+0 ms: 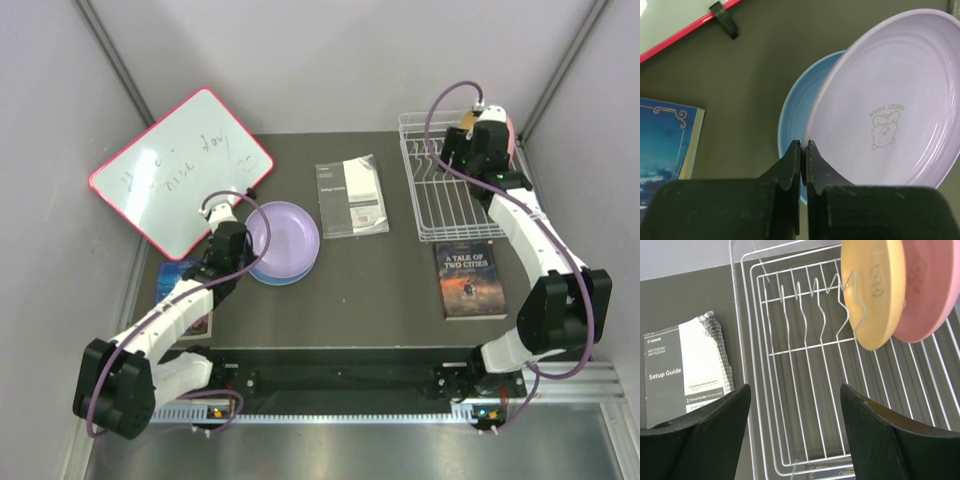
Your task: Unload the plates from the dish rack
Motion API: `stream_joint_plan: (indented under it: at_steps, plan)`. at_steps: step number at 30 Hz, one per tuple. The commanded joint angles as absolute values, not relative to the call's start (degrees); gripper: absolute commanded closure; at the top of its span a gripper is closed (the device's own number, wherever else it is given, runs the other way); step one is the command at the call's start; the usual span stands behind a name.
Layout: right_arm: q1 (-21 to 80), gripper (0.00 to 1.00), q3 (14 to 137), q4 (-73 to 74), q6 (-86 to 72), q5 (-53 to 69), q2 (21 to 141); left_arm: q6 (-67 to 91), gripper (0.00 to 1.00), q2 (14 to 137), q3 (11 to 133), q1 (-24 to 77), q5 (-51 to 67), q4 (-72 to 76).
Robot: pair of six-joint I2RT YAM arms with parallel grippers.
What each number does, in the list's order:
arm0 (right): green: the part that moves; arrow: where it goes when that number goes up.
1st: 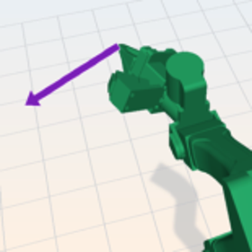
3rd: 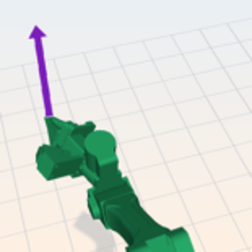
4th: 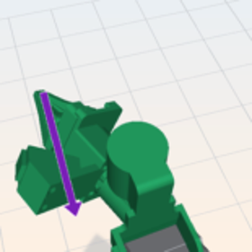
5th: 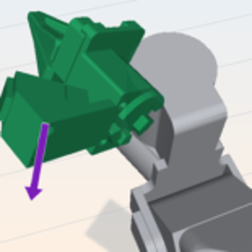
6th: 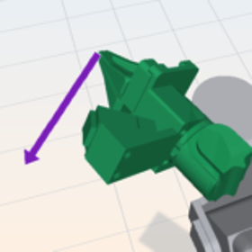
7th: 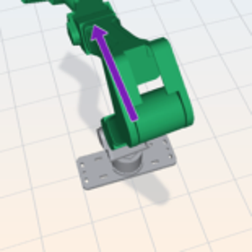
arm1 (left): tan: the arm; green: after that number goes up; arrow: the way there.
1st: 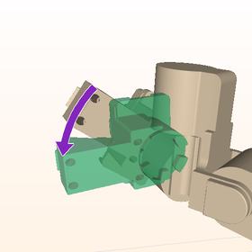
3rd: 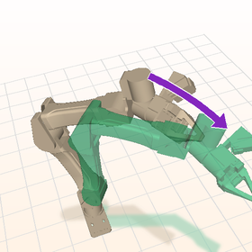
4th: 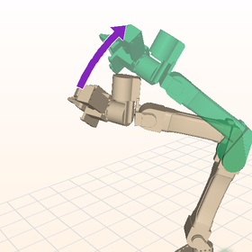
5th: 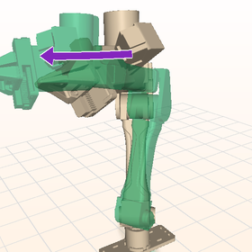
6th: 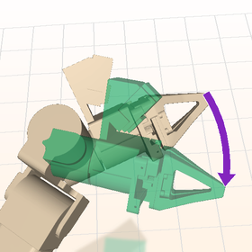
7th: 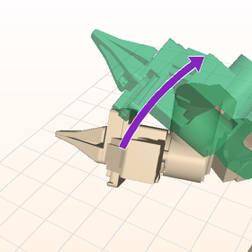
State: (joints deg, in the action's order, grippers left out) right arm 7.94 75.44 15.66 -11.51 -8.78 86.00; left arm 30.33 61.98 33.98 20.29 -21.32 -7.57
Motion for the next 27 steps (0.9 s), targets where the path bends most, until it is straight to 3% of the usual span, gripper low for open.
stream_joint_plan:
  at_steps: [1, 8, 14, 16, 20, 27]
  plan:
    - [6.68, 0.28, 78.22, 14.24, -10.55, -8.00, 84.11, 31.99, 1.00, 61.69, 32.79, 20.13, -24.61, -5.28]
    - [6.50, 0.27, 78.13, 14.06, -10.46, -8.26, 85.25, 32.52, 1.00, 64.51, 32.34, 20.13, -23.03, -5.01]
    - [6.15, 0.27, 80.07, 13.80, -8.44, -12.12, 87.27, 32.08, 0.68, 64.69, 32.61, 20.13, -22.59, -4.92]
    - [5.98, 0.27, 80.94, 13.28, -7.12, -14.40, 88.24, 31.82, 0.47, 64.77, 32.96, 20.13, -22.94, -5.10]
    - [5.45, 0.27, 83.05, 13.45, -5.10, -17.92, 90.35, 31.47, 0.29, 64.60, 33.66, 20.13, -23.12, -5.71]
    - [3.87, 0.25, 87.61, 12.75, -1.50, -23.11, 95.18, 29.71, 0.23, 62.06, 36.38, 20.13, -21.98, -6.42]
